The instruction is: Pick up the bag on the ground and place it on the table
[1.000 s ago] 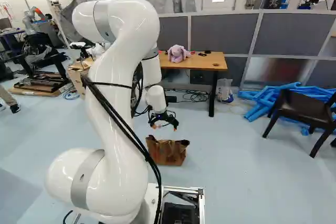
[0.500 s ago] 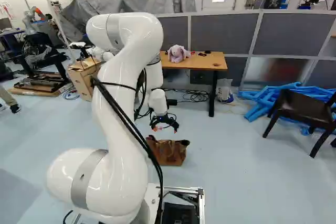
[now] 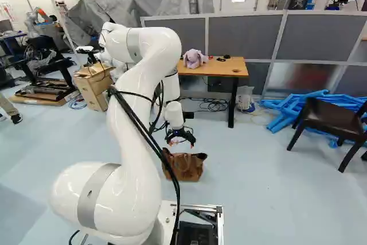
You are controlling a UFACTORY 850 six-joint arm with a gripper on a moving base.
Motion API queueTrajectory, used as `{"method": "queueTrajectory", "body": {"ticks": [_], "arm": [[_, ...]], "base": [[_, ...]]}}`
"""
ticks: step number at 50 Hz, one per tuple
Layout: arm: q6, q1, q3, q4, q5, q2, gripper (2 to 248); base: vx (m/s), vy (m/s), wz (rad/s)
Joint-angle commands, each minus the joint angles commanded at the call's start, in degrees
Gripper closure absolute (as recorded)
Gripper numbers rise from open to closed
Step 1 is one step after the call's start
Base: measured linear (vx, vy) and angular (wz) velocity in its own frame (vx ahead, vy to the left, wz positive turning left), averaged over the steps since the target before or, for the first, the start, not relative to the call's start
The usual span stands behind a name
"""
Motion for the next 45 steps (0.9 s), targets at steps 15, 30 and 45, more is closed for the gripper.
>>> {"method": "queueTrajectory", "body": {"ticks": [15,30,45], "arm": [[0.12,0.00,-2.43,0.00,0.00,-3.47,3],[7.30,0.00,-4.87,0.00,0.00,-6.89,3],[16.27,0.00,-7.39,0.00,0.00,-10.28,3]], "base": [[0.000,0.000,0.000],[0.000,0.000,0.000],[0.000,0.000,0.000]]}}
